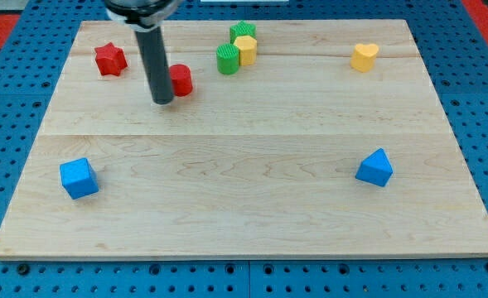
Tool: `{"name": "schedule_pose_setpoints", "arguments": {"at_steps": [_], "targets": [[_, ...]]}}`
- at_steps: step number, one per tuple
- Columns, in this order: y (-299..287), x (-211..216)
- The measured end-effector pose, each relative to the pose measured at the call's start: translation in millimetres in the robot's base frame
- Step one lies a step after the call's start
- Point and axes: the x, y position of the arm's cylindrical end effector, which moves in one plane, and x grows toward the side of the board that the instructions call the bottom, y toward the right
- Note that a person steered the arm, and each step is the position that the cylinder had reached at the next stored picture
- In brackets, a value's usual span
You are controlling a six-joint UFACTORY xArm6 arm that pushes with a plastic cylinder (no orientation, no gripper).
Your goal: Slide the red star to the right
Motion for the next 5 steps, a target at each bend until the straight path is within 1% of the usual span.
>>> {"name": "schedule_pose_setpoints", "arguments": {"at_steps": [1,2,3,4,5], "targets": [[16.0,-25.8],[56.3,-30.1],[77.2,-30.1],[30.9,-24.6],[-44.5,-14.7]]}}
